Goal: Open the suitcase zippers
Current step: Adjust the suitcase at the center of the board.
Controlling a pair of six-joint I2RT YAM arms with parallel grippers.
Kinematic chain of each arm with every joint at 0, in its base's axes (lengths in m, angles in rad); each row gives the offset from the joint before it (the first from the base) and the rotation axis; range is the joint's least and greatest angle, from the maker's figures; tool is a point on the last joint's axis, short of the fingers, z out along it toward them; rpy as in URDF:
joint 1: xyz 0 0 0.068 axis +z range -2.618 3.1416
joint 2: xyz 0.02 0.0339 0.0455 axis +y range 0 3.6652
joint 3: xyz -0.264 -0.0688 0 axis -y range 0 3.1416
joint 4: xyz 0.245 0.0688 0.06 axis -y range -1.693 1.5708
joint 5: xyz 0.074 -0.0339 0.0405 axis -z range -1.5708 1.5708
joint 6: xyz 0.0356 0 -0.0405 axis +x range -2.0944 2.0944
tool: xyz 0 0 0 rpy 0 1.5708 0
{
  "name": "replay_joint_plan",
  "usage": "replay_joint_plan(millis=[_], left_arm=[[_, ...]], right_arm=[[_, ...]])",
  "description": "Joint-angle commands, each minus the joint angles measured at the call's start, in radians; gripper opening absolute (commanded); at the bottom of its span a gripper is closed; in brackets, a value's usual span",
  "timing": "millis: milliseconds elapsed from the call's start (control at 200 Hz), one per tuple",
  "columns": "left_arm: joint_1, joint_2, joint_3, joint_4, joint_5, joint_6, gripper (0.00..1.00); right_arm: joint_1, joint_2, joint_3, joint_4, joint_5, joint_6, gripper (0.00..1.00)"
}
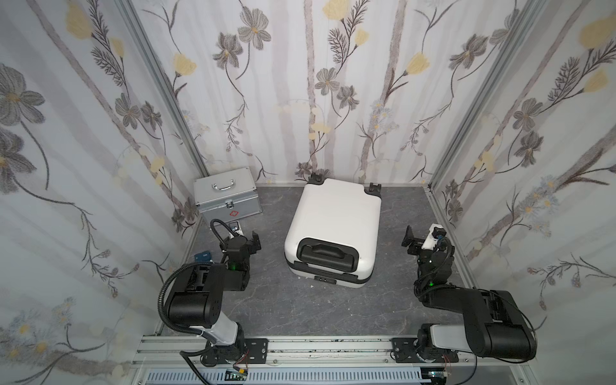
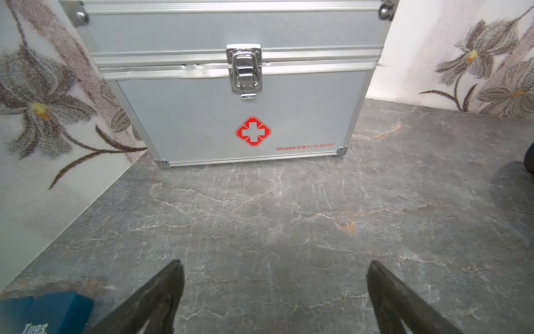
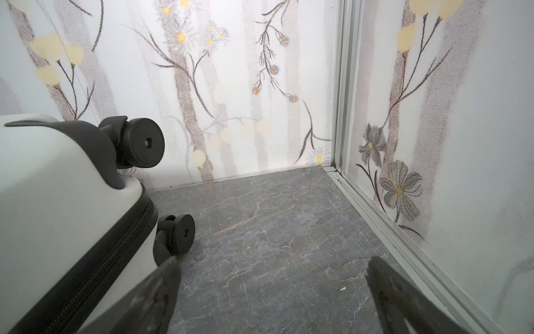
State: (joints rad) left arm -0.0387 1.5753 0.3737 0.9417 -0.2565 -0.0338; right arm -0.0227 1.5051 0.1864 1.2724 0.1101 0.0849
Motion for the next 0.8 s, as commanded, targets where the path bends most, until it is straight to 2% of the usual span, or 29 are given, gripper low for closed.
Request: replay_joint_plan(millis=[0,794], left_arm=[[0.0,-0.005,0.0,0.006,0.005,-0.011,1.0],[0.014,-0.009,-0.001,-0.001,0.032,-0.019,1.0]], right_arm=[[0.0,0.004,0.004,0.038,0.011,-0.003,1.0],[0.0,0.004,0.004,0.035,0.011,-0.003,1.0]])
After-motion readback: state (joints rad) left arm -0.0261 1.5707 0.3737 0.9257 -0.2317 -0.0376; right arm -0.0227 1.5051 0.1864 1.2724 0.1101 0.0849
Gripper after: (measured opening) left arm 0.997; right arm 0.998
